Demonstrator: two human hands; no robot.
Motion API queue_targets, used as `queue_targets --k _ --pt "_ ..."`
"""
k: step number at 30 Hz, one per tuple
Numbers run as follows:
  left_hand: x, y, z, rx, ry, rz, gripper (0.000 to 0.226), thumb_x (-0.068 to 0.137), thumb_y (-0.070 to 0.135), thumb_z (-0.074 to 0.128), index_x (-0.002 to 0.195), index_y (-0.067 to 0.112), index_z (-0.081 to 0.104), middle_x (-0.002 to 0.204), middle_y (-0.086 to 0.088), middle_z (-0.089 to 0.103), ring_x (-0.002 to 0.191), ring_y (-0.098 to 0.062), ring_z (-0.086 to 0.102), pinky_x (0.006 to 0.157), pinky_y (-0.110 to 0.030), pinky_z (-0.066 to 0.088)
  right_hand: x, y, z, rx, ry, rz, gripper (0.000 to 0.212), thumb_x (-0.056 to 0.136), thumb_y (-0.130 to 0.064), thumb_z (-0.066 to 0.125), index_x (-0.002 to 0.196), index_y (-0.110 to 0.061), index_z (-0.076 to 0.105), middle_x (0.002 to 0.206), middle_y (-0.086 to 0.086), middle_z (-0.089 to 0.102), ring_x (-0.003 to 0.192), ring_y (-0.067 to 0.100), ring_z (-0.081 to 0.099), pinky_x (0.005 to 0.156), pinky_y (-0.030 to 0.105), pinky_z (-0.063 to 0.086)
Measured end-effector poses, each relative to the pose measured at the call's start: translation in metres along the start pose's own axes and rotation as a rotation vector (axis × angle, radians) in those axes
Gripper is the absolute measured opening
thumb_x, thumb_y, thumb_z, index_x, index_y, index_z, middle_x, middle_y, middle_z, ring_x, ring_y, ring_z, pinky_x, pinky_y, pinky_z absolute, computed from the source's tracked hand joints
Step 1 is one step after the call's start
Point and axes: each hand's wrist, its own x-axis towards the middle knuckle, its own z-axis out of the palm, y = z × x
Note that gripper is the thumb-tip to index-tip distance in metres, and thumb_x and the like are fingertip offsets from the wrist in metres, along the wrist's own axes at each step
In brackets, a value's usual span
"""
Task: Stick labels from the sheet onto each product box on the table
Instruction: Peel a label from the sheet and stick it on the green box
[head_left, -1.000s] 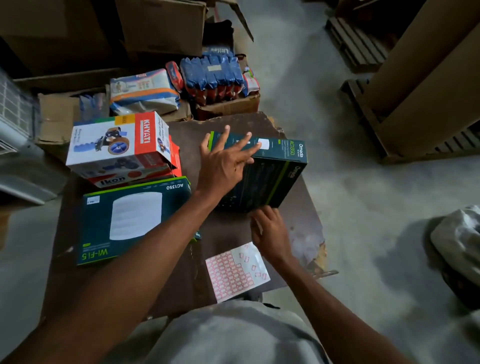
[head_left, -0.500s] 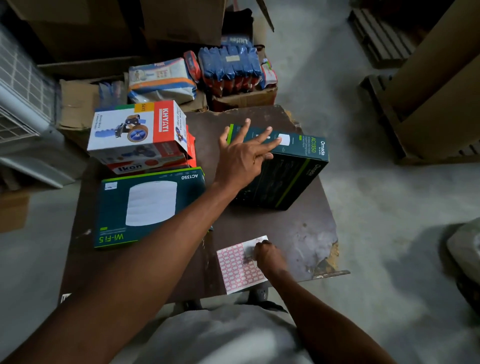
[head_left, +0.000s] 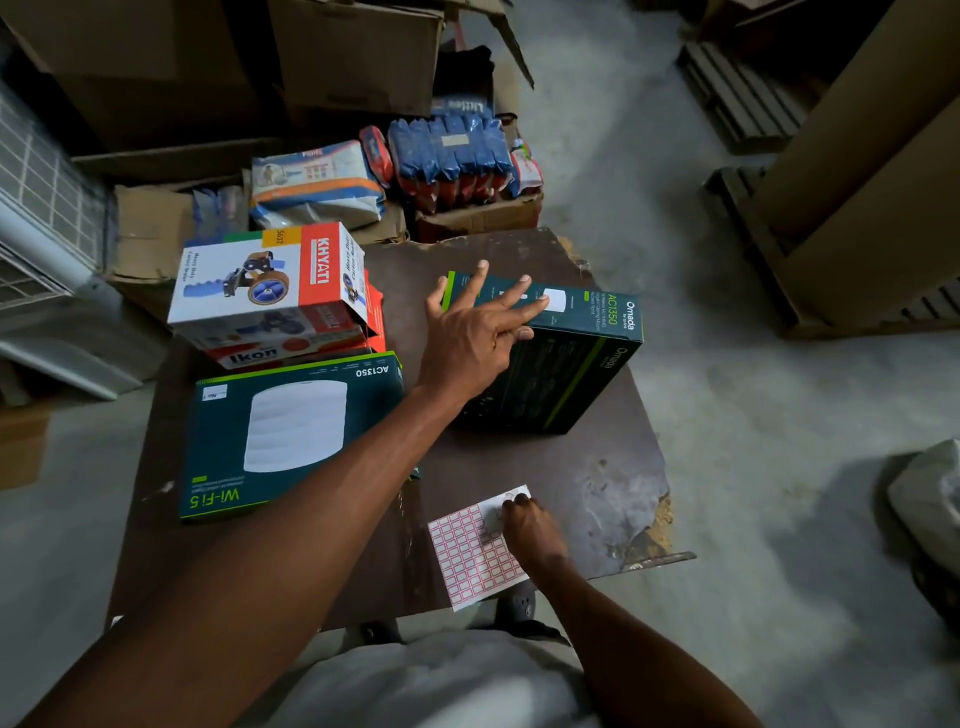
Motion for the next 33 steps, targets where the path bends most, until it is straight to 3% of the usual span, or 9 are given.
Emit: queue_targets --k 6,21,26,30,33 --pt "0.002 0.0 -0.002 0.009 -0.014 0.003 0.04 0.097 0.04 0.06 0.136 0.048 0.057 0.148 0.014 0.051 0.152 -0.031 0.027 0.116 -0.059 0.014 0.002 0.011 0.006 -0.142 -0.083 -0.119 0.033 0.105 -0.016 0.045 0.137 -0.012 0.055 0.138 0.012 0.057 0.124 0.03 0.055 0.098 0.043 0.053" --pt "0.004 -0.004 0.001 0.008 -0.016 0.003 0.041 0.097 0.039 0.061 0.136 0.049 0.056 0.148 0.015 0.051 0.152 -0.03 0.027 0.116 -0.057 0.014 0.005 0.015 -0.013 -0.142 -0.078 -0.151 0.028 0.105 -0.025 0.055 0.13 -0.021 0.068 0.132 0.008 0.058 0.111 0.031 0.066 0.088 0.038 0.06" --pt "0.004 -0.004 0.002 0.012 -0.003 0.005 0.041 0.095 0.039 0.064 0.134 0.048 0.058 0.145 0.015 0.054 0.149 -0.031 0.034 0.115 -0.059 0.018 -0.01 0.006 -0.028 0.182 0.115 -0.054 0.04 0.105 -0.029 0.055 0.145 -0.025 0.052 0.137 0.002 0.059 0.108 0.021 0.067 0.083 0.029 0.058" --pt "0.003 -0.004 0.003 -0.002 0.038 0.004 0.04 0.093 0.034 0.068 0.13 0.047 0.062 0.141 0.014 0.058 0.146 -0.03 0.04 0.113 -0.059 0.024 -0.026 -0.003 -0.062 0.471 0.336 0.101 0.022 0.103 -0.038 0.059 0.116 -0.022 0.069 0.108 -0.007 0.068 0.086 0.01 0.066 0.063 0.013 0.048" --pt "0.001 -0.009 0.005 -0.003 0.067 0.017 0.042 0.091 0.03 0.072 0.127 0.048 0.064 0.139 0.015 0.06 0.144 -0.029 0.043 0.111 -0.059 0.027 -0.032 -0.014 -0.099 0.662 0.494 0.103 0.015 0.101 -0.038 0.063 0.1 -0.026 0.071 0.091 -0.012 0.069 0.08 0.008 0.067 0.064 0.027 0.057"
